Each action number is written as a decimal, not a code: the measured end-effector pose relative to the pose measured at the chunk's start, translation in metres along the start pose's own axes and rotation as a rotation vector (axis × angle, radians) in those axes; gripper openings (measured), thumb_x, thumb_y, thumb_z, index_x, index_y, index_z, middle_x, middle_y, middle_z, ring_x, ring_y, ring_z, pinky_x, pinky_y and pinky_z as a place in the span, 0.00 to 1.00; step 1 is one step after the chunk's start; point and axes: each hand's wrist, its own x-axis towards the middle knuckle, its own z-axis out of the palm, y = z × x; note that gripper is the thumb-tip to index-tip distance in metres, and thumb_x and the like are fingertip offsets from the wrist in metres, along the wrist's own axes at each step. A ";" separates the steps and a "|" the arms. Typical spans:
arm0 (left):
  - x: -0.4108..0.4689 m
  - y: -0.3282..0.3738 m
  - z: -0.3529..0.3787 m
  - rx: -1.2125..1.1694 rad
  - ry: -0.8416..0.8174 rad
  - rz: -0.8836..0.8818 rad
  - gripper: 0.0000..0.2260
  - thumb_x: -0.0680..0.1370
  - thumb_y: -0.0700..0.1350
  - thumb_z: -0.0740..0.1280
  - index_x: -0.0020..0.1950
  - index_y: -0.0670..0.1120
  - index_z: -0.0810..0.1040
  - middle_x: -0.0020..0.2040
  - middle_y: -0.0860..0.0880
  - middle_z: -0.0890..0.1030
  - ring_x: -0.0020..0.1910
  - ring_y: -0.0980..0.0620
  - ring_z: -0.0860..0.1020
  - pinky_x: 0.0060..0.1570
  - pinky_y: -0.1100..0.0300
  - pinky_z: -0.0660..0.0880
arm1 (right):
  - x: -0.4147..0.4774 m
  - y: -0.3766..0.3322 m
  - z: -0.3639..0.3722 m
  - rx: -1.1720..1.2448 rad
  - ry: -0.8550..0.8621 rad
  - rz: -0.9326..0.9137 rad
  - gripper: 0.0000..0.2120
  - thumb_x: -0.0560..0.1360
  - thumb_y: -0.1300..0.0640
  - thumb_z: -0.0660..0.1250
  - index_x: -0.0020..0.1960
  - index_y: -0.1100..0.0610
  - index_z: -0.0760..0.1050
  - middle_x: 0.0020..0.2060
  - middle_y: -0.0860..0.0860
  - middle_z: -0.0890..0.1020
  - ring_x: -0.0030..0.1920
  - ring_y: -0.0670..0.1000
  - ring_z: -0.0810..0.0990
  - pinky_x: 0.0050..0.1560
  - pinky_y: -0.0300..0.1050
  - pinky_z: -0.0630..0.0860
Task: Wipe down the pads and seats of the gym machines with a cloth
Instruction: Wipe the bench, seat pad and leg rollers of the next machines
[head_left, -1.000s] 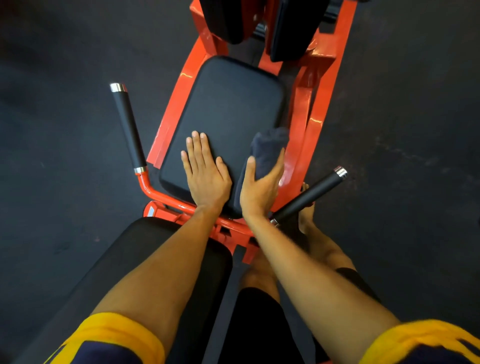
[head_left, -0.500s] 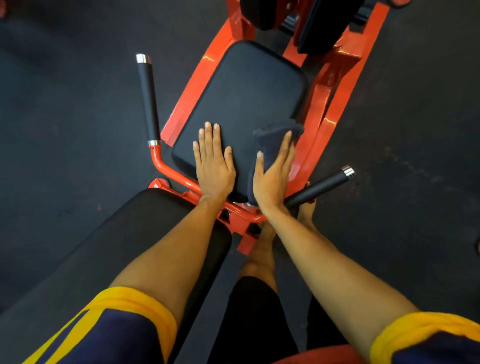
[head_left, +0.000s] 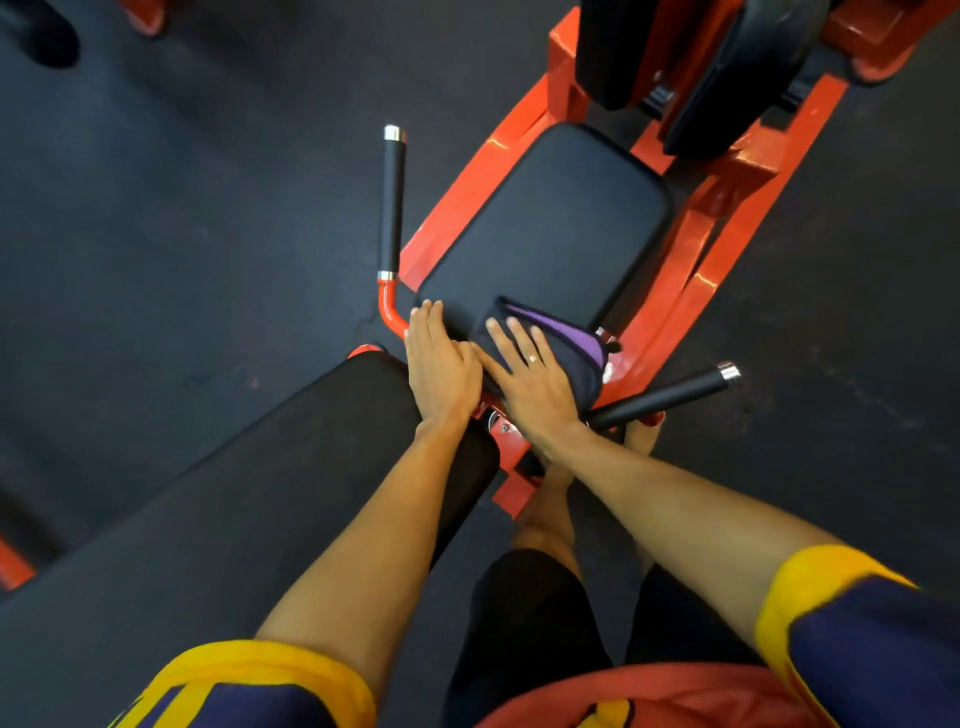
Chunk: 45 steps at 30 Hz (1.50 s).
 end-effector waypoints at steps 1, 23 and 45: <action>-0.003 -0.002 -0.003 -0.008 -0.001 -0.005 0.25 0.80 0.37 0.59 0.78 0.42 0.65 0.79 0.46 0.65 0.80 0.49 0.57 0.79 0.47 0.57 | 0.018 -0.004 0.001 0.001 -0.029 -0.029 0.36 0.76 0.55 0.73 0.81 0.48 0.62 0.80 0.57 0.64 0.79 0.63 0.62 0.78 0.62 0.59; -0.069 0.093 -0.026 -0.079 -0.056 -0.056 0.21 0.84 0.44 0.59 0.76 0.38 0.66 0.77 0.41 0.67 0.77 0.45 0.63 0.77 0.52 0.58 | -0.023 0.081 -0.160 0.363 -0.156 0.581 0.31 0.76 0.66 0.63 0.76 0.47 0.66 0.67 0.56 0.70 0.62 0.65 0.74 0.64 0.60 0.71; -0.035 0.311 -0.002 -0.268 -0.082 0.153 0.22 0.86 0.50 0.53 0.80 0.45 0.61 0.79 0.46 0.63 0.78 0.49 0.61 0.78 0.51 0.58 | 0.001 0.219 -0.317 0.559 0.213 0.455 0.25 0.77 0.62 0.69 0.72 0.51 0.68 0.68 0.50 0.71 0.68 0.56 0.73 0.61 0.55 0.76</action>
